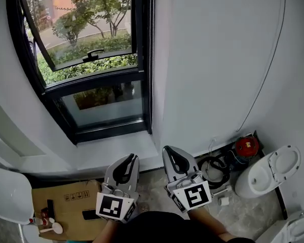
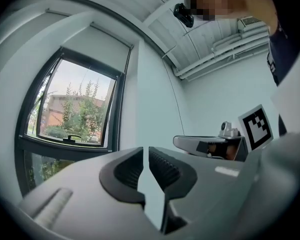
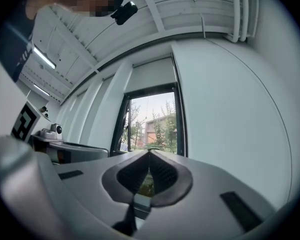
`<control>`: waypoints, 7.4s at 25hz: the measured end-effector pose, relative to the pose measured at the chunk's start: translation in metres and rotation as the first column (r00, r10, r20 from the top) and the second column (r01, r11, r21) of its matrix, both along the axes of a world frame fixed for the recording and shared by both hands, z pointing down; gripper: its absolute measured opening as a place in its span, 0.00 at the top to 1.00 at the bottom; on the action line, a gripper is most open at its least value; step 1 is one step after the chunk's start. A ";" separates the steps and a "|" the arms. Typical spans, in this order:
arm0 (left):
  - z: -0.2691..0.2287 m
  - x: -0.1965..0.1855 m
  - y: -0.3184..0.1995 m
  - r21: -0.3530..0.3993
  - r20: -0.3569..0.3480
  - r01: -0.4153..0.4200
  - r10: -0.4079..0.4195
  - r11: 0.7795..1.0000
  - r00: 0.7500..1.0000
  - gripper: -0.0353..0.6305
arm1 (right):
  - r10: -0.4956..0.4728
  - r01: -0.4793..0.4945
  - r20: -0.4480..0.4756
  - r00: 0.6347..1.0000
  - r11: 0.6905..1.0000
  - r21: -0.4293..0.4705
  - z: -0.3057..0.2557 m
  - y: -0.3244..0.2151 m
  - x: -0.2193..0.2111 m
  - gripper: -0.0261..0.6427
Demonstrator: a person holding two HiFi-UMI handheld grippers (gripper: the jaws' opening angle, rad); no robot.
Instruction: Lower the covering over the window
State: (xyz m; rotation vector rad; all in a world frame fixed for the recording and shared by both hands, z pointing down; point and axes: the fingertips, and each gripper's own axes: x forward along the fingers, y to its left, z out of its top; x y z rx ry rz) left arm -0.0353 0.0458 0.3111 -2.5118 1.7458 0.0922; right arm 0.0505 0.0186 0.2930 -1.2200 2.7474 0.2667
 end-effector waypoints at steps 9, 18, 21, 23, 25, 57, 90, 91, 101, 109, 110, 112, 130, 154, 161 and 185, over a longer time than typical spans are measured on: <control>0.021 -0.040 -0.067 0.001 -0.071 -0.160 0.159 0.987 0.985 0.82 | 0.115 -0.117 -0.035 0.993 0.991 -0.063 0.029 -0.052 -0.039 0.94; 0.025 -0.046 -0.120 -0.013 -0.118 -0.232 0.229 0.973 0.966 0.82 | 0.147 -0.153 -0.079 0.986 0.986 -0.067 0.029 -0.107 -0.056 0.94; 0.023 -0.050 -0.140 -0.007 -0.119 -0.233 0.231 0.972 0.966 0.82 | 0.139 -0.143 -0.073 0.988 0.988 -0.057 0.027 -0.129 -0.062 0.94; 0.015 -0.051 -0.157 0.017 -0.122 -0.240 0.241 0.971 0.963 0.82 | 0.133 -0.137 -0.066 0.989 0.989 -0.049 0.023 -0.149 -0.067 0.94; 0.005 -0.053 -0.176 0.047 -0.133 -0.246 0.250 0.968 0.959 0.82 | 0.129 -0.131 -0.065 0.990 0.991 -0.038 0.018 -0.171 -0.072 0.94; -0.028 -0.047 -0.404 0.054 -0.063 -0.370 0.373 0.927 0.926 0.82 | 0.245 -0.245 -0.014 0.969 0.968 -0.046 -0.007 -0.344 -0.100 0.94; 0.000 -0.014 -0.508 -0.073 0.006 -0.462 0.464 0.884 0.886 0.78 | 0.329 -0.329 -0.059 0.942 0.944 0.010 -0.011 -0.379 -0.106 0.94; 0.001 -0.014 -0.510 -0.080 0.009 -0.459 0.462 0.885 0.887 0.78 | 0.327 -0.327 -0.060 0.943 0.945 0.010 -0.011 -0.379 -0.106 0.94; 0.013 -0.014 -0.520 -0.142 0.032 -0.382 0.390 0.913 0.920 0.92 | 0.297 -0.296 -0.058 0.953 0.955 0.010 -0.011 -0.376 -0.107 0.94; 0.026 -0.029 -0.487 -0.183 0.037 -0.450 0.463 0.874 0.885 0.92 | 0.280 -0.281 -0.036 0.959 0.959 -0.029 -0.007 -0.372 -0.105 0.94; 0.029 -0.031 -0.479 -0.187 0.025 -0.465 0.477 0.866 0.879 0.92 | 0.273 -0.274 -0.031 0.961 0.961 -0.034 -0.007 -0.370 -0.105 0.94; 0.030 -0.037 -0.464 -0.183 -0.017 -0.492 0.497 0.851 0.867 0.93 | 0.254 -0.255 -0.026 0.967 0.966 -0.044 -0.006 -0.367 -0.107 0.94; 0.108 -0.061 -0.343 -0.296 -0.140 -0.614 0.602 0.732 0.786 0.93 | 0.253 -0.251 0.005 0.967 0.961 -0.121 0.021 -0.304 -0.131 0.94; 0.188 -0.009 -0.234 -0.393 -0.219 -0.616 0.581 0.683 0.784 0.93 | 0.004 -0.025 -0.083 0.997 0.967 -0.254 0.058 -0.234 -0.114 0.94; 0.203 -0.002 -0.214 -0.381 -0.198 -0.557 0.524 0.738 0.829 0.93 | -0.105 0.075 -0.096 0.990 0.959 -0.272 0.075 -0.211 -0.097 0.94; 0.140 -0.027 -0.172 -0.182 -0.211 -0.530 0.493 0.828 0.844 0.83 | -0.284 0.154 -0.236 0.929 0.879 -0.452 0.167 -0.172 -0.104 0.94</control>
